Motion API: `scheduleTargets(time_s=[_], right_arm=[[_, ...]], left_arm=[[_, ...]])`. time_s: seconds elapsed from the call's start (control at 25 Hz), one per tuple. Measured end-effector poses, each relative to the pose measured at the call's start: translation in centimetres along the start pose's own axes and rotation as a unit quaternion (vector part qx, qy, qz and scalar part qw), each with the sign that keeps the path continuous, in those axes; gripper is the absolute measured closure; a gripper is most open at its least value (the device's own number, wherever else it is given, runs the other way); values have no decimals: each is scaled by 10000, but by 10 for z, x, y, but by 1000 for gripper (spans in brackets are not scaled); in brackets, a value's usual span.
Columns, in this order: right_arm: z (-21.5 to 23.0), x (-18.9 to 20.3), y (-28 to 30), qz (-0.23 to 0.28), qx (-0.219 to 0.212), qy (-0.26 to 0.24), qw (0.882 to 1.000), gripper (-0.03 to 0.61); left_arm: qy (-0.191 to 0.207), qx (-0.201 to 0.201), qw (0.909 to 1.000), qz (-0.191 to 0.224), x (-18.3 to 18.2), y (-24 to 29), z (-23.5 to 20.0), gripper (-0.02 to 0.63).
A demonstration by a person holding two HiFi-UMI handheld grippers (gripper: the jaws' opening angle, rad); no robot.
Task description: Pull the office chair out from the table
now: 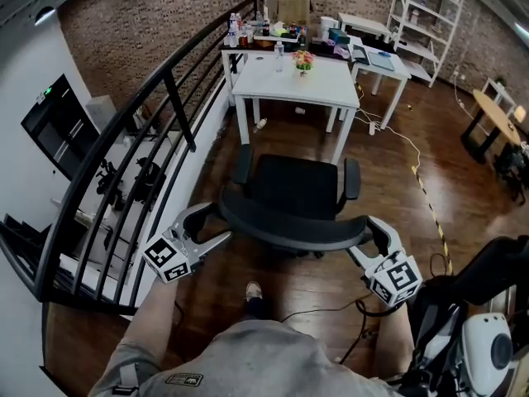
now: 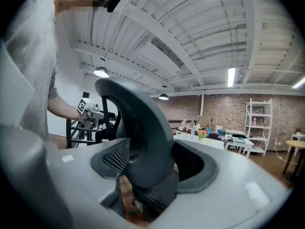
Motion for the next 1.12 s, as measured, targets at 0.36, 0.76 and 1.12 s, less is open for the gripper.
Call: scheduleTargets(time_s=[0.36,0.76,1.12], right_arm=[[-50,-3,-40,68,-387,97,9992,297],[-136,20,-64,-249,-1093,472,9926,340],[-207,23,-56,-367,-1223,800,9886,373]], left_arm=[[-192,19,9998,99,-11,-28,79,349],[-698,722,9948,-148,11,-38,155,448],[-992,1465,9841,-183,24,-58,174,504]])
Point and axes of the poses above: the fingertips, and each gripper's own axes: y forward along the fingers, z to its right, x out of its underside, the point moved 3 cm from there along -y, backward along the fingers, and after that the axes turned 5 degrees about z, right-handed, at the moved point
